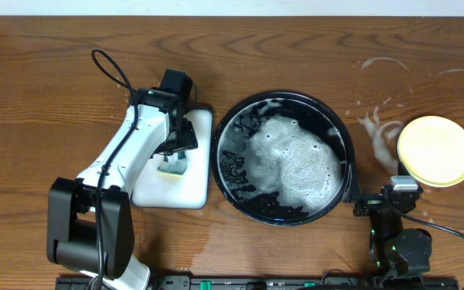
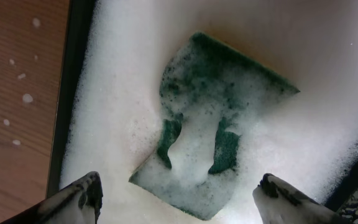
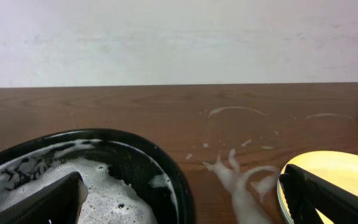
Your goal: Clean dirty plates on tray and stack at the side
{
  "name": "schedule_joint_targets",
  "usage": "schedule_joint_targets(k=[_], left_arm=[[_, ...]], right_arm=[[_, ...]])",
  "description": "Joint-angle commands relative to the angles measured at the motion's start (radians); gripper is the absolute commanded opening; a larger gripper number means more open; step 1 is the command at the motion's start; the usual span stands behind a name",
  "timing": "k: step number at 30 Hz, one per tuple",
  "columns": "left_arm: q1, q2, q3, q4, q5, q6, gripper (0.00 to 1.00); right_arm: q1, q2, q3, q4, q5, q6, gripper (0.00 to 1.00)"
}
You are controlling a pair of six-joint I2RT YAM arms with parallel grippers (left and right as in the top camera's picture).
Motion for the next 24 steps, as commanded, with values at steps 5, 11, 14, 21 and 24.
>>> schedule_joint_targets(k=[5, 11, 14, 21, 24], left_arm=[[-0.013, -0.039, 0.008, -0.002, -0.010, 0.006, 0.81], [-0.083, -0.237, 0.006, -0.010, -0.081, 0.090, 0.81], [-0.093, -0.390, -0.004, 0.005, -0.085, 0.096, 0.81], [-0.044, -0.768, -0.113, 0.150, -0.084, 0.095, 0.81], [0.011, -0.909, -0.213, 0.216, -0.084, 0.095, 0.81]], right_arm=[[0.011, -0.005, -0.005, 0.000, 0.006, -0.011, 0.99], [0.011, -0.005, -0.005, 0.000, 0.006, -0.011, 0.99], [0.011, -0.005, -0.005, 0.000, 0.006, -0.011, 0.99], [0.011, -0.005, -0.005, 0.000, 0.006, -0.011, 0.99], [0.011, -0.005, -0.005, 0.000, 0.006, -0.011, 0.99]])
